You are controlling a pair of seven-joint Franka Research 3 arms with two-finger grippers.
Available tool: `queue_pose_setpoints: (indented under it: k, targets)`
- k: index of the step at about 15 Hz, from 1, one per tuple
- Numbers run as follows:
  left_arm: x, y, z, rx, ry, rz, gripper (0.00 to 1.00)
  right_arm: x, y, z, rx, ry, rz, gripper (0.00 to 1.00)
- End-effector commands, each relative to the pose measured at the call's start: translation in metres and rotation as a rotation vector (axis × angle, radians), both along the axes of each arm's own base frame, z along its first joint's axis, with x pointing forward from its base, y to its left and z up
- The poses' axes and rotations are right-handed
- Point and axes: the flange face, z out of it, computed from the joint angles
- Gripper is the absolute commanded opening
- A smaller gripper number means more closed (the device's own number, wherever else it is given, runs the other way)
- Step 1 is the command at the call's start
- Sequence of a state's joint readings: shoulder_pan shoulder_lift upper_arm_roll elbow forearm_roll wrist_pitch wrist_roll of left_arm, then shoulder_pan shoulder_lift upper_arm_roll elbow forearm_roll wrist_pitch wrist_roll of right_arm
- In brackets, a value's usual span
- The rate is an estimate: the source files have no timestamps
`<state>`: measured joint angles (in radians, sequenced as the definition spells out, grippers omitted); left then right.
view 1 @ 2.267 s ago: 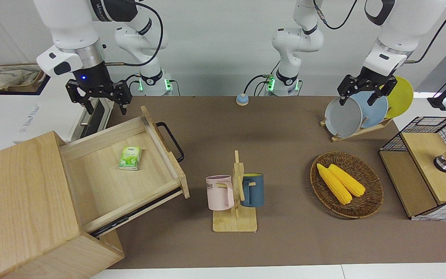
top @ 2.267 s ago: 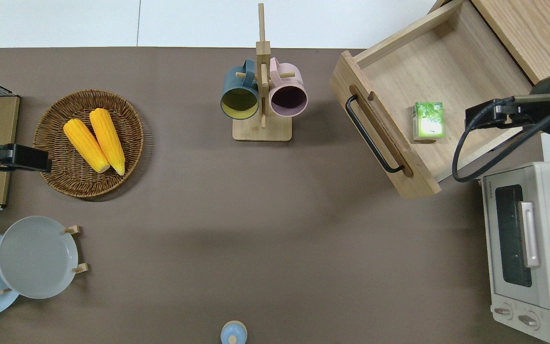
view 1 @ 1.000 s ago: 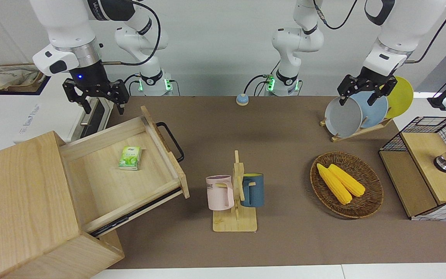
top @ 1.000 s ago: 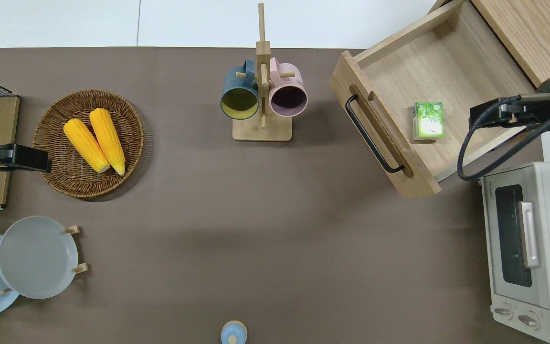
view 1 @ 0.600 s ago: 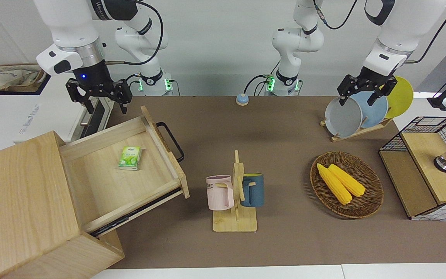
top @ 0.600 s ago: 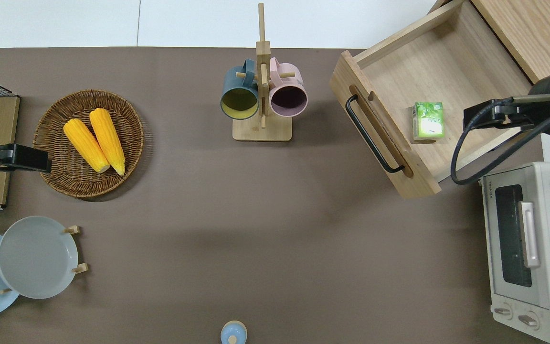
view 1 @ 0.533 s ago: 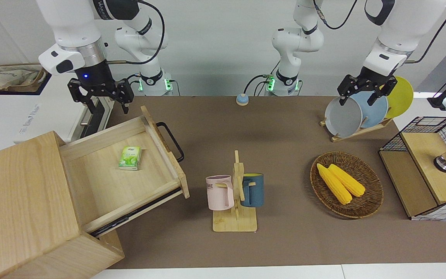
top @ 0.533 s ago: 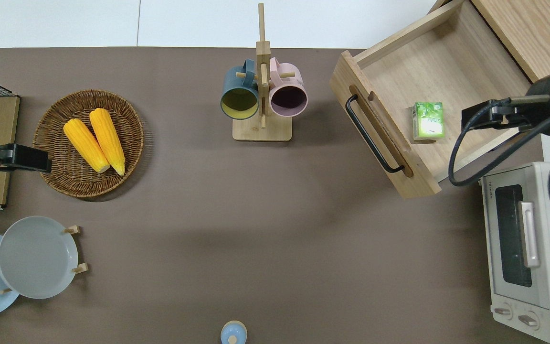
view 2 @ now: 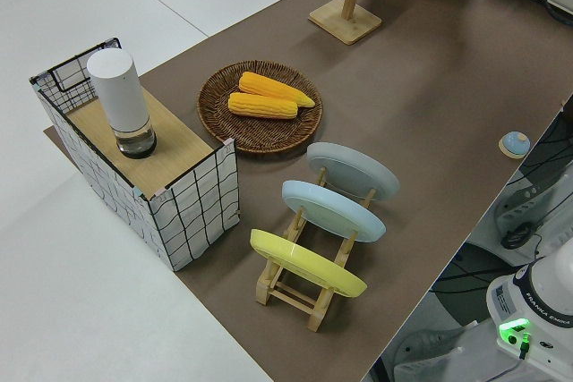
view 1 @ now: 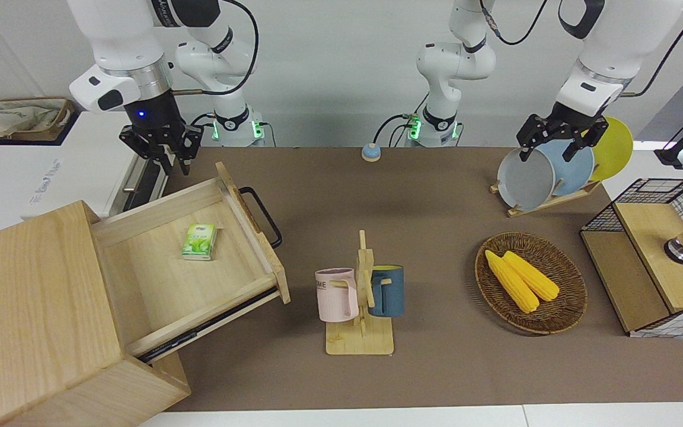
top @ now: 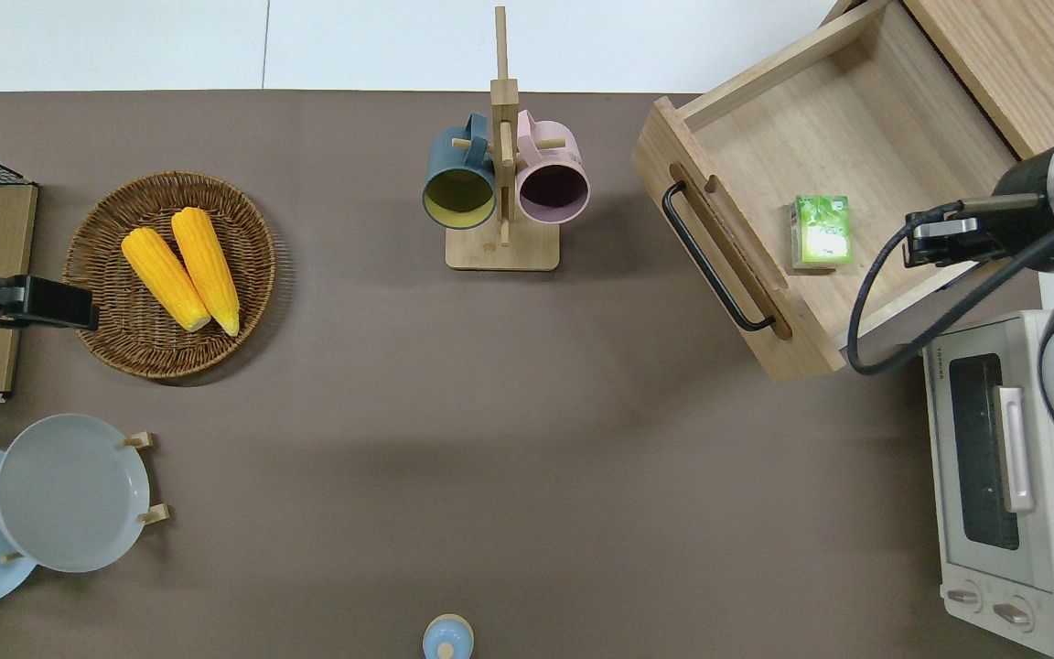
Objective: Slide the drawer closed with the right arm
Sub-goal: 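Move the right gripper to the drawer's front handle edge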
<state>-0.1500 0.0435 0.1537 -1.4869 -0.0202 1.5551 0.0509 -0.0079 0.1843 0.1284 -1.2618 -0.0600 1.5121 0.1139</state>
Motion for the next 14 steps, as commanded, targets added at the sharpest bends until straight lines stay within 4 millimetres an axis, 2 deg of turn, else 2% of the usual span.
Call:
queue_pose_setpoints:
  k: [1, 5, 7, 11, 14]
  targets:
    - [0.004, 0.0, 0.002, 0.016, -0.008, -0.008, 1.0, -0.007, 0.004, 0.002, 0.005, 0.015, 0.025, 0.0]
    - [0.004, 0.0, 0.002, 0.016, -0.008, -0.008, 1.0, -0.011, 0.035, 0.004, 0.008, 0.012, 0.005, 0.0]
    - [0.004, 0.0, 0.002, 0.016, -0.008, -0.008, 1.0, -0.014, 0.058, 0.005, 0.009, -0.003, -0.023, 0.0]
    - [0.004, 0.0, 0.002, 0.016, -0.008, -0.008, 1.0, -0.021, 0.102, 0.01, 0.029, -0.04, -0.106, 0.0]
    - [0.004, 0.0, 0.002, 0.014, -0.008, -0.008, 1.0, -0.021, 0.126, 0.006, 0.051, -0.058, -0.196, 0.0]
